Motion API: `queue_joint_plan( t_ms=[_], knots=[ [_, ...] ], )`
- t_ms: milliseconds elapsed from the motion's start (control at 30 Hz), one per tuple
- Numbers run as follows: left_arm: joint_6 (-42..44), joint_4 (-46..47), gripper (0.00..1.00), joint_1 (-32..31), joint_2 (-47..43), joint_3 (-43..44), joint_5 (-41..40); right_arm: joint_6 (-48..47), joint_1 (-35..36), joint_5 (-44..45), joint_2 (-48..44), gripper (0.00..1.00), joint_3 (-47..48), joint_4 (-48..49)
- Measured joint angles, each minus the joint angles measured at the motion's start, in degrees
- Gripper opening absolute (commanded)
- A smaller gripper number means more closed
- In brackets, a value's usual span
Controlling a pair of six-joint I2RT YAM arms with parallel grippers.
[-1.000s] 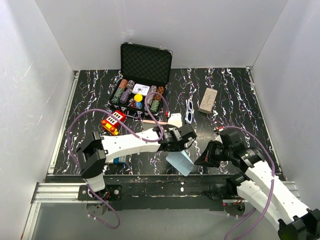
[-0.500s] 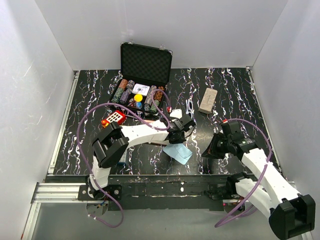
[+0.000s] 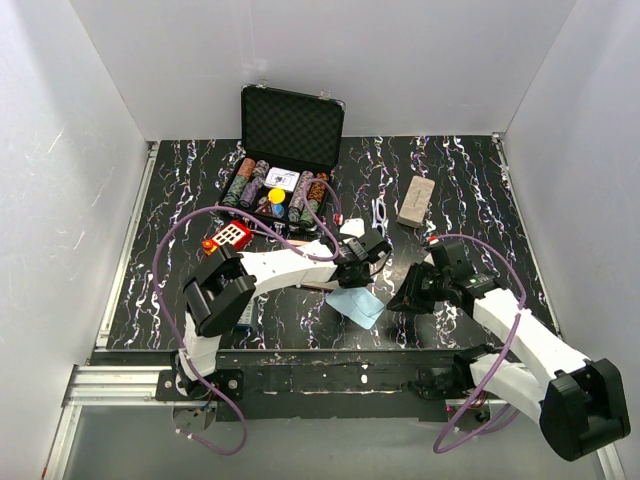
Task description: Organize the sunglasses
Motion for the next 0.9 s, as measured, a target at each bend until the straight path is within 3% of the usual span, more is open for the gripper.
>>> queue_joint_plan(
  t_ms=[300,900],
  knots=[
    [-1.14,-0.55,0.0,0.0,-0.94,-0.66,-0.02,5.4,6.05,0.87,5.14,0.33,-2.27,8.09],
    [-2.4,-0.5,0.0,0.0,-1.16,-1.92,0.72,12.46,10.14,3.89,16.2,0.34,-2.82,17.57]
  ],
)
